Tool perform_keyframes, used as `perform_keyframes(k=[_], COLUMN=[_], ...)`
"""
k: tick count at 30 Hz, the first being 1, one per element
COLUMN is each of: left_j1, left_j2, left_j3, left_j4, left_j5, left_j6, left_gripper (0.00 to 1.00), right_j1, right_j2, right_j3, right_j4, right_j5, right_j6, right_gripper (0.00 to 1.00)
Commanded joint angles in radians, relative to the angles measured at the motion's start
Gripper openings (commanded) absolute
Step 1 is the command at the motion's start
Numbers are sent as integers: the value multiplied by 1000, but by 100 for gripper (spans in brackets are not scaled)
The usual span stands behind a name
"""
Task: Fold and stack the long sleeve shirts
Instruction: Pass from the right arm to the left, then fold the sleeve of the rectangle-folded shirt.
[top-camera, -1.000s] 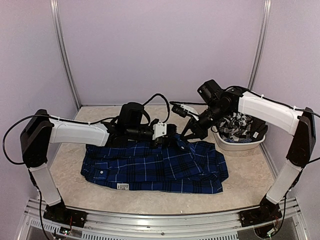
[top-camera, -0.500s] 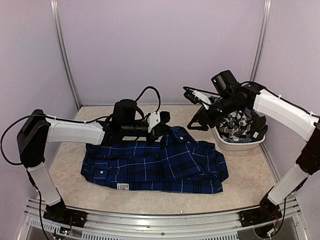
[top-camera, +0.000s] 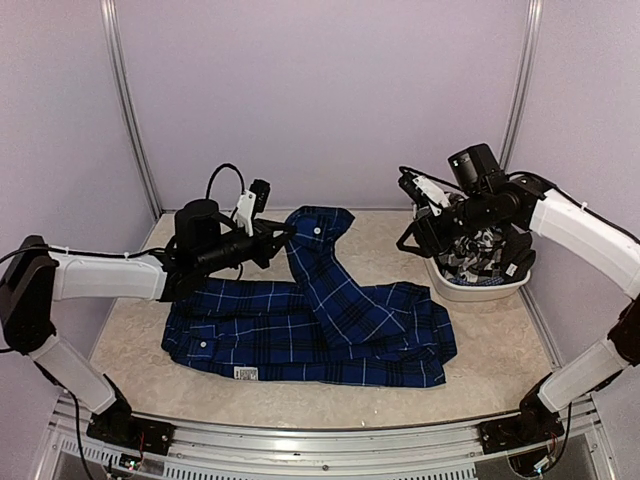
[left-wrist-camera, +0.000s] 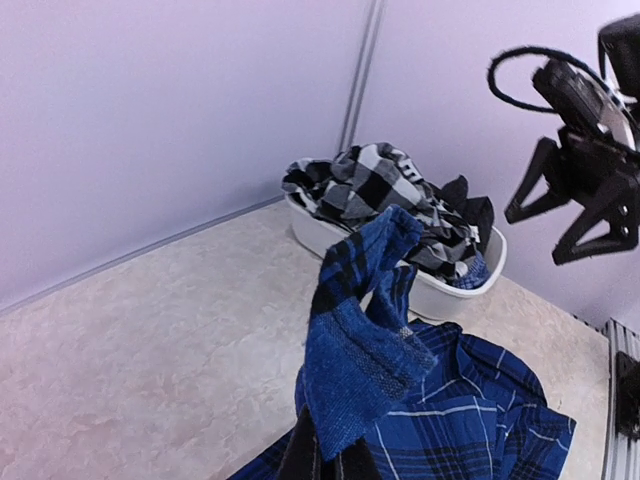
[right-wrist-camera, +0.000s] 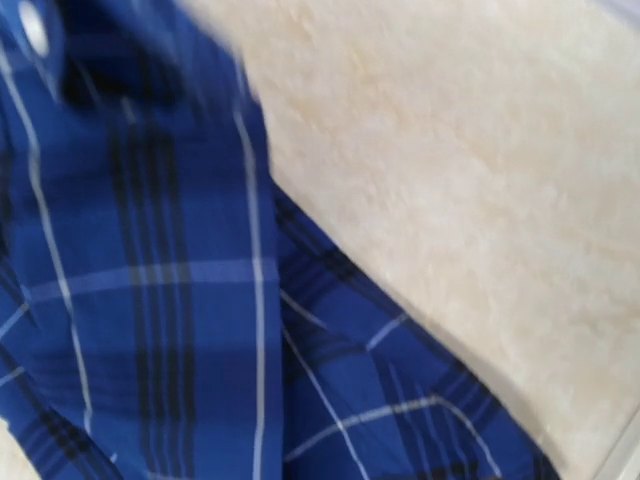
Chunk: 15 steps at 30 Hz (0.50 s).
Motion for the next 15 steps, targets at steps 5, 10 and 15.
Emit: perform_keyframes(k=[5,10,15], left_j1=[38,49,48], left_j2=[-173,-239,-301], left_j3=[-141,-229,-310], left_j4=[-38,-44,-30], left_j5=[-308,-310,-291], left_j6=[-192,-230,-263], left_gripper=[0,0,0], right_j1=[-25,-34,-37], right_j2=[66,162,274], right_j3=[-66,-102,-118], right_j4=[75,146,199], right_j5=[78,108,130], right_j6=[94,155,181], right_gripper=[64,61,58])
